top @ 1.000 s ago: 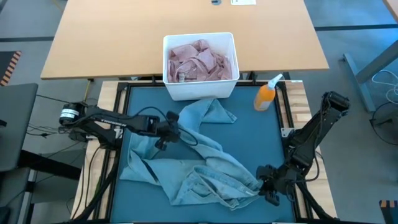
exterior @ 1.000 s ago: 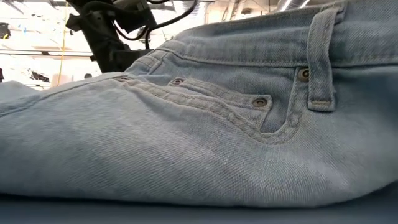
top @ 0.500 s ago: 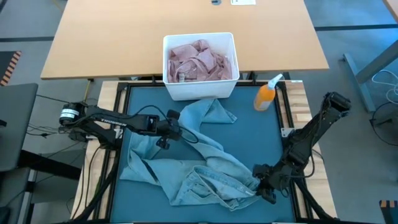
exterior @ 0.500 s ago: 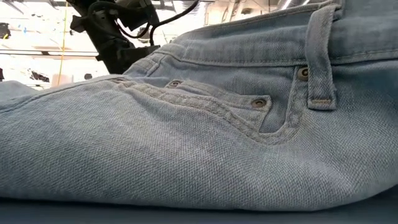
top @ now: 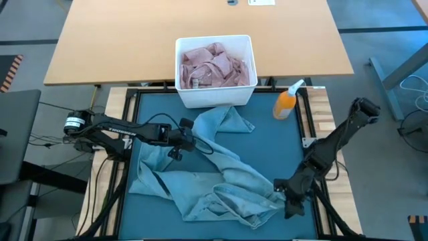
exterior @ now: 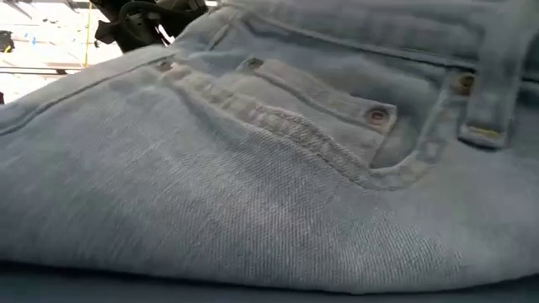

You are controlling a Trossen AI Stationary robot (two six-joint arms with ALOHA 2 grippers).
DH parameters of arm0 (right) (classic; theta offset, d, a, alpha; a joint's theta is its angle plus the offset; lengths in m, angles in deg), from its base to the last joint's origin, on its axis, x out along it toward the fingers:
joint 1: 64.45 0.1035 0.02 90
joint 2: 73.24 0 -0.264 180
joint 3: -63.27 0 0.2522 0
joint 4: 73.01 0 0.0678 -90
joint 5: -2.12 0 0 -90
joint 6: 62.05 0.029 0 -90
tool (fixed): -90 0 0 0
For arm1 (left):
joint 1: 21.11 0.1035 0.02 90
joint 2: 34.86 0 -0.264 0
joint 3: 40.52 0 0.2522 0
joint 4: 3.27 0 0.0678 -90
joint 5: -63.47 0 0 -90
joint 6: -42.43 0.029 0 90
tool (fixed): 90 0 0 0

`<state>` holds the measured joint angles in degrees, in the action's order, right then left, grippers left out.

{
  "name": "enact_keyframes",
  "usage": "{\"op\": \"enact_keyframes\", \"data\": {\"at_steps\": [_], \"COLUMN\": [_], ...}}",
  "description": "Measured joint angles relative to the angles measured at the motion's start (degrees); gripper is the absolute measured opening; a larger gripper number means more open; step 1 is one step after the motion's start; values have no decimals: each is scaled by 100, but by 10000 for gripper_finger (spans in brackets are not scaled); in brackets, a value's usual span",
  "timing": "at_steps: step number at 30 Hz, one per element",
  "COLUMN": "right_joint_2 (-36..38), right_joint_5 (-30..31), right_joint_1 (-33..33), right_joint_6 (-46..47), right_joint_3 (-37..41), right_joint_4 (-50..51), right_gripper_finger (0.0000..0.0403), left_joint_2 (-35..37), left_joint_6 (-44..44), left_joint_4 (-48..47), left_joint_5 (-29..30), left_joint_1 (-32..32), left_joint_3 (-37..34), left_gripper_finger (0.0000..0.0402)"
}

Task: Fold Laundry from Bin
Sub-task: Fold the blue pants

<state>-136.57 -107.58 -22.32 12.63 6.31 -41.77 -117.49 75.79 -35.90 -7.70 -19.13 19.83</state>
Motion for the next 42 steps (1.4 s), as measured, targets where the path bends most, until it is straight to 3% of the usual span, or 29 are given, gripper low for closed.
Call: {"op": "enact_keyframes", "data": {"at_steps": [4, 8, 10, 17, 34, 38, 42], "right_joint_2": [386, 509, 476, 102, -1350, -1722, -1802], "right_joint_5": [601, 2085, 2464, 2135, 2307, 2282, 2250], "right_joint_1": [-173, -368, -503, -787, -815, -816, -880], "right_joint_6": [-520, -1195, -1138, -1229, -1975, -2296, -2571], "right_joint_3": [-7, -7, -7, 0, 0, 0, -72], "right_joint_4": [211, 1063, 1411, 1901, 2090, 1888, 1946], "right_gripper_finger": [212, 205, 202, 205, 205, 158, 40], "left_joint_2": [0, 0, 0, 0, 0, 0, 0], "left_joint_6": [-2, -6, -29, -114, -168, -263, -307], "left_joint_4": [2, 58, 53, 39, 39, 40, 16], "left_joint_5": [2, 4, 3, 0, -17, -33, -2], "left_joint_1": [0, 0, 0, 0, 0, -2, -9], "left_joint_3": [0, 2, 2, 2, 7, 7, 52], "left_gripper_finger": [0, 0, 0, 0, 0, 0, 0]}}
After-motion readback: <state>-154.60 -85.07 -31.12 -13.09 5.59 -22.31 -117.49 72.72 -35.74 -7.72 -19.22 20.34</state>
